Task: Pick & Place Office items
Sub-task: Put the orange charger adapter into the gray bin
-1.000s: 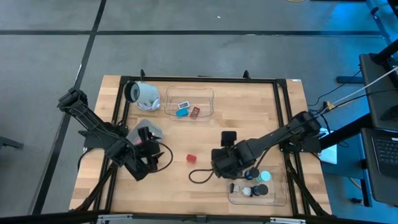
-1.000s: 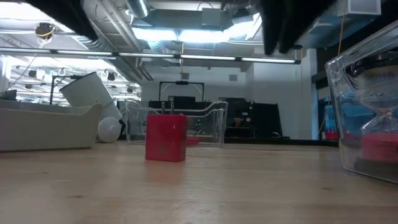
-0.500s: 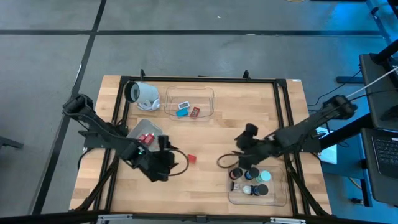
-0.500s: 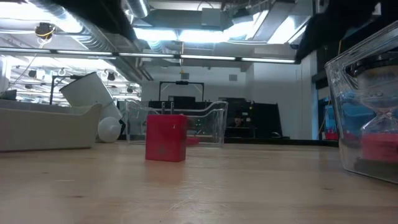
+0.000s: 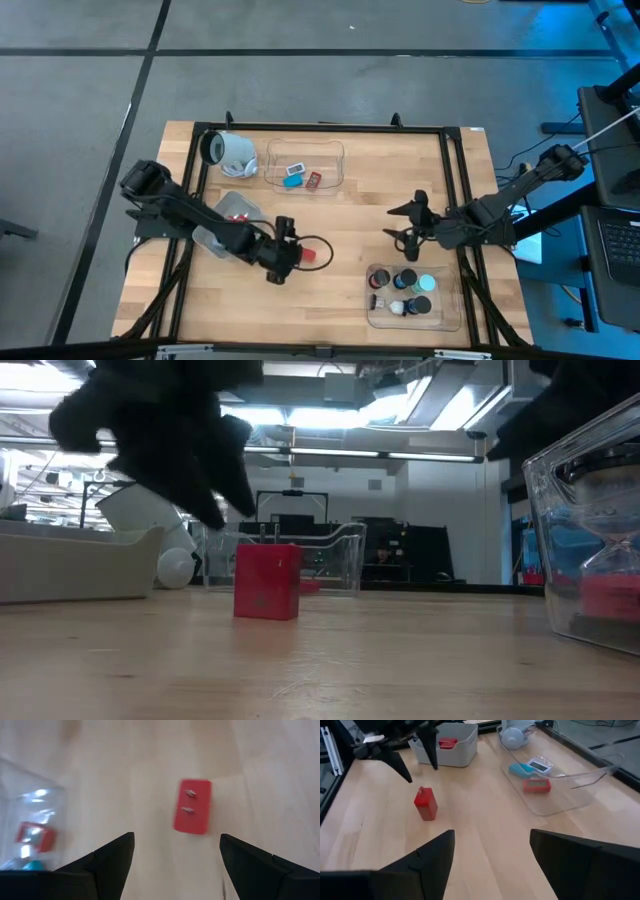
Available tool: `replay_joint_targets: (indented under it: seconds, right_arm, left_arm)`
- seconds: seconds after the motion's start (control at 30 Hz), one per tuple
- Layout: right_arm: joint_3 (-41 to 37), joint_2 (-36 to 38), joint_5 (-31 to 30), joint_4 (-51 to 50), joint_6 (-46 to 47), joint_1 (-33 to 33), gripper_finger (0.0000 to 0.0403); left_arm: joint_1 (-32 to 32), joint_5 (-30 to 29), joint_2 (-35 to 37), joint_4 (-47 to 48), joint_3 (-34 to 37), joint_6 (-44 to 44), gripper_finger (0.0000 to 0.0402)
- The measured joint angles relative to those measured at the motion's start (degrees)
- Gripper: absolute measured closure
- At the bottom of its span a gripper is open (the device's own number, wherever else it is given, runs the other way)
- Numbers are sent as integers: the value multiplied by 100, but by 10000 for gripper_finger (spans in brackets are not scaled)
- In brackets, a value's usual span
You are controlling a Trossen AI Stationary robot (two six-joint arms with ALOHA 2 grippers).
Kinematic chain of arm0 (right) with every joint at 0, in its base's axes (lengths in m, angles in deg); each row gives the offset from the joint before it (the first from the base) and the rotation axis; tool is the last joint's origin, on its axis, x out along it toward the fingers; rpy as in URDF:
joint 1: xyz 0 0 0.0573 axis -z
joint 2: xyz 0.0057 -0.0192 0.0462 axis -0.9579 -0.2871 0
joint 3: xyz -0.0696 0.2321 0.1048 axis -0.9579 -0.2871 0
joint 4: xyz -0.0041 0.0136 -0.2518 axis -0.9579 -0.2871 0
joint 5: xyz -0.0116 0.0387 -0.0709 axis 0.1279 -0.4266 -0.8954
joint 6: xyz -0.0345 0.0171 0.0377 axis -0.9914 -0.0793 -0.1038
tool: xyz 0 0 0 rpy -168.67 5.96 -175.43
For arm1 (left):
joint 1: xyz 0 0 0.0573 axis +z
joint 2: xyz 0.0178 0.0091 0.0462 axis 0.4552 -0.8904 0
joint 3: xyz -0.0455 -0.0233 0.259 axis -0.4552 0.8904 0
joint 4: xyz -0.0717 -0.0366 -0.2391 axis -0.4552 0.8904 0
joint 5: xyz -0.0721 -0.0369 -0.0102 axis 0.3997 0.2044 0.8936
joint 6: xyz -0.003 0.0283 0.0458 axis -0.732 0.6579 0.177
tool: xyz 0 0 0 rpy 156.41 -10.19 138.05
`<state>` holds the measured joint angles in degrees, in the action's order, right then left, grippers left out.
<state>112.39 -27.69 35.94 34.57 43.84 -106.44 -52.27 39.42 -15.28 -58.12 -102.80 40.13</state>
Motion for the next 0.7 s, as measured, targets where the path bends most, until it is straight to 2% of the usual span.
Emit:
replay_joint_targets:
  seconds: [0.1, 0.33, 0.7]
  right_arm:
    - [-375, 182, -17, 237, 2, 0, 140]
    - [-915, 460, -59, 545, 154, 0, 140]
    - [-1135, 568, -402, 600, 320, 0, 140]
  left_arm:
    - [124, 328, -216, -95, 0, 255, 109]
    - [423, 673, -597, -666, 0, 703, 109]
    - [899, 1801, -934, -1089, 0, 284, 119]
